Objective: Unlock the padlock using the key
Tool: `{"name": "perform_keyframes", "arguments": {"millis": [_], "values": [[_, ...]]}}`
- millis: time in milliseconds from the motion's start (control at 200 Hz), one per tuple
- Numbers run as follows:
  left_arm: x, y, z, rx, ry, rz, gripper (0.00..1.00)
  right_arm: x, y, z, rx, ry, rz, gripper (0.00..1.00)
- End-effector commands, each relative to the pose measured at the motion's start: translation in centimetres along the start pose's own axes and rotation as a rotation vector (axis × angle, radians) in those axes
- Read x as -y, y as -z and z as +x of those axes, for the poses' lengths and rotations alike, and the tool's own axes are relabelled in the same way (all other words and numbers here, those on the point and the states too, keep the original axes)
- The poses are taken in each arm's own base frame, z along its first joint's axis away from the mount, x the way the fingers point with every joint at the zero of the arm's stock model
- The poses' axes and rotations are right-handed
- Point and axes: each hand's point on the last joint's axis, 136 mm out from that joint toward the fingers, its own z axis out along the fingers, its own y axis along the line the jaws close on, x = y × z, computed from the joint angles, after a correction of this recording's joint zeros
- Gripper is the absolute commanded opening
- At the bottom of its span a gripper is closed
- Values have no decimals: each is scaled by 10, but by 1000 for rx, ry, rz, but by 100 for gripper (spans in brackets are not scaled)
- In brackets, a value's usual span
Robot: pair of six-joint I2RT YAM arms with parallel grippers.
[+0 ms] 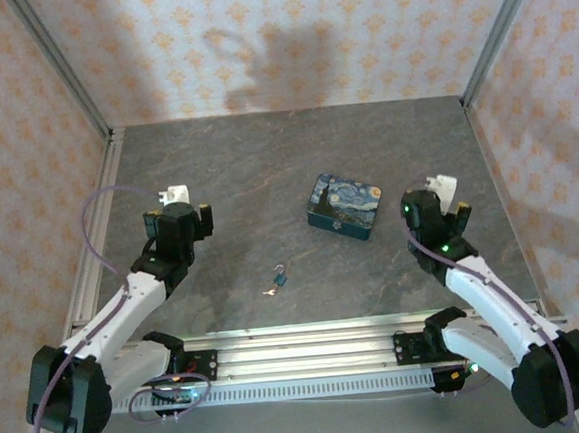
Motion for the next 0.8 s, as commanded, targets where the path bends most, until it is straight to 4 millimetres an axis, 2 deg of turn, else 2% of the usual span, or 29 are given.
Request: {"name": "perform_keyframes", "arguments": {"millis": [0,185,320,540,701,791], "values": [[-8,-10,3,78,9,-47,100,8,-10,-16,176,-149,25,100],[-21,-17,30,119,60,-69,100,9,-34,3,216,-235,-8,100],[-24,-19,26,180,115,-37,100,8,-51,11,225,-300,-26,99],[-24,-42,20,132,126,-7,100,-10,-70,4,236,-184,-82,100],[-10,-61,13,99,87,39,100,-27,-91,18,168,-134,-115,100],[-1,-68,10,86,67,71,100,-26,-101,23,166,-143,-84,100]]}}
